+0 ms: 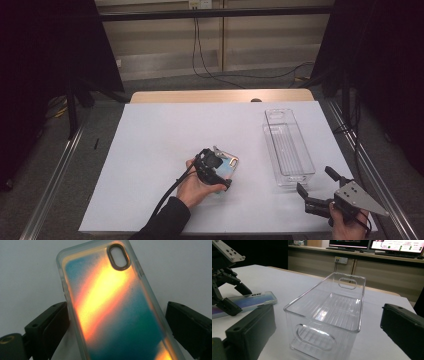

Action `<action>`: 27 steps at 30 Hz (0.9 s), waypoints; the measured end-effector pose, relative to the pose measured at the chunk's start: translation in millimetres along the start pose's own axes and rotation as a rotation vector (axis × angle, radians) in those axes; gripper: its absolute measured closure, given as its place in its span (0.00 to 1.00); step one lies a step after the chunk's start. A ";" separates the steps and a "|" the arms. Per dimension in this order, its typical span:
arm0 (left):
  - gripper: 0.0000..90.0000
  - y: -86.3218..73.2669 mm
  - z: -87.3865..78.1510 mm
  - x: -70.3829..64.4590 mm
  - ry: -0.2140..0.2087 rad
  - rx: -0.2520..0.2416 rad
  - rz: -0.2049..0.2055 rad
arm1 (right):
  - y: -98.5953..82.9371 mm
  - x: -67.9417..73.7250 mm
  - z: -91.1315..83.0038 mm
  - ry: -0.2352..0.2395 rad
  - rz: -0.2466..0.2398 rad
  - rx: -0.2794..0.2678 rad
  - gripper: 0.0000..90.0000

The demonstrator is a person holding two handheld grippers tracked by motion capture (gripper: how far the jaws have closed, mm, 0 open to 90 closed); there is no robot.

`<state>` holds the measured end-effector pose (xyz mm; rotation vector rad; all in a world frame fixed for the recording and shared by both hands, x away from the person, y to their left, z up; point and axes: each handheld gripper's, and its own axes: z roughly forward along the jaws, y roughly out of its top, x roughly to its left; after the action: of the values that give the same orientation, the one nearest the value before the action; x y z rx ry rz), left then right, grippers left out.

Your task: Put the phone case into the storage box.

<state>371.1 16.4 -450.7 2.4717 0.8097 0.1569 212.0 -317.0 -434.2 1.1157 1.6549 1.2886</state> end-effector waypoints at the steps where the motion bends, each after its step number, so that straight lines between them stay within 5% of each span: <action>1: 0.08 0.3 -0.5 0.2 -0.002 0.002 -0.003 | 0.0 0.0 -0.1 0.000 0.000 0.000 0.00; 22: 0.19 -0.5 -5.8 3.7 -0.013 -0.008 -0.015 | -0.1 -0.2 0.2 0.002 -0.001 0.001 0.00; 27: 0.19 -2.4 -5.8 1.3 0.012 -0.026 -0.011 | -0.1 -0.1 0.2 0.003 -0.001 0.001 0.00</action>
<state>369.4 21.4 -447.1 2.4439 0.8217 0.1769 212.2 -317.1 -434.3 1.1141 1.6577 1.2901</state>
